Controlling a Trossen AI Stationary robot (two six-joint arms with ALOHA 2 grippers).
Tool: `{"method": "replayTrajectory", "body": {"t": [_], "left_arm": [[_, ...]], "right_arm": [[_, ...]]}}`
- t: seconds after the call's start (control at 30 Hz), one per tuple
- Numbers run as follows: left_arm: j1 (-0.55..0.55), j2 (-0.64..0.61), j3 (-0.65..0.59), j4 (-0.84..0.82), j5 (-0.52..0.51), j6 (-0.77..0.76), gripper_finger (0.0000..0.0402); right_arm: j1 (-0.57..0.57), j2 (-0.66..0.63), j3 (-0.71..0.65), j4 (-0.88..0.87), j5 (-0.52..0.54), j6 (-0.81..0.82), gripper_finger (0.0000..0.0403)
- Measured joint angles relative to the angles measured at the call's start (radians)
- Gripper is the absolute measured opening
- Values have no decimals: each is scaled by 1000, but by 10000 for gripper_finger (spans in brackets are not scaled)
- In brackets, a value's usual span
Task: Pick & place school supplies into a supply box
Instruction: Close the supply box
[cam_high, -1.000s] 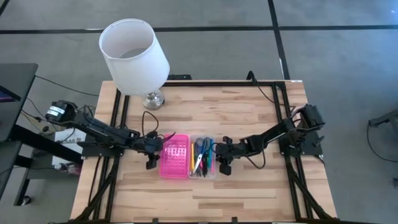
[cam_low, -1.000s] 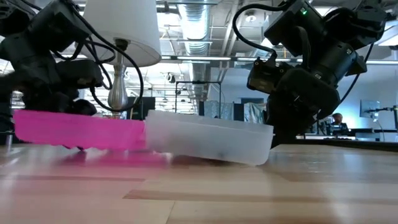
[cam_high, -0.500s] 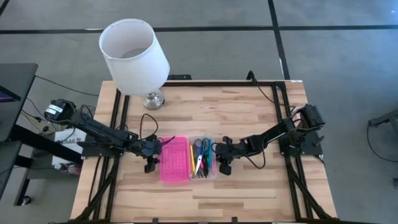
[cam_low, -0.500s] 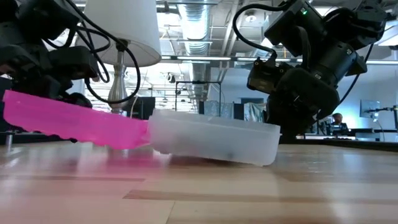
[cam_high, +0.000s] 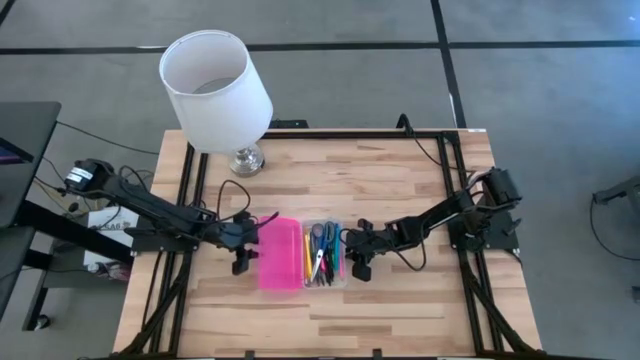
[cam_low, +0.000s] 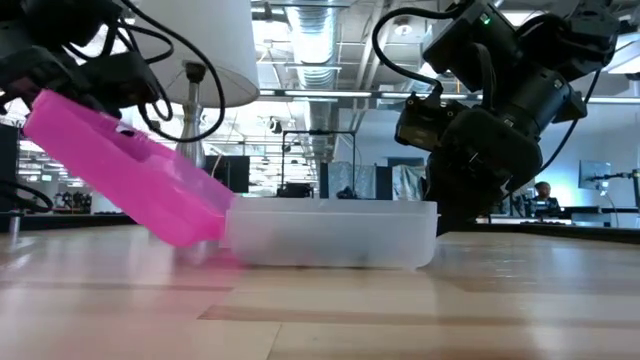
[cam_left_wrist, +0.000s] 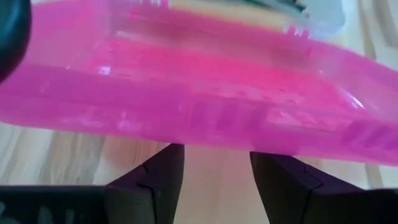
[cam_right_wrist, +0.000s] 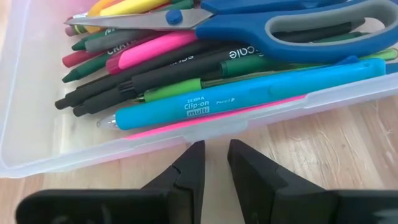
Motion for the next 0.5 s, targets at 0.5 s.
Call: {"method": "replayTrajectory", "body": {"t": [0.5], "left_arm": [[0,-17,104,38,-128,145,178]], "right_arm": [[-1,3,4,46,-3,0,75]]}}
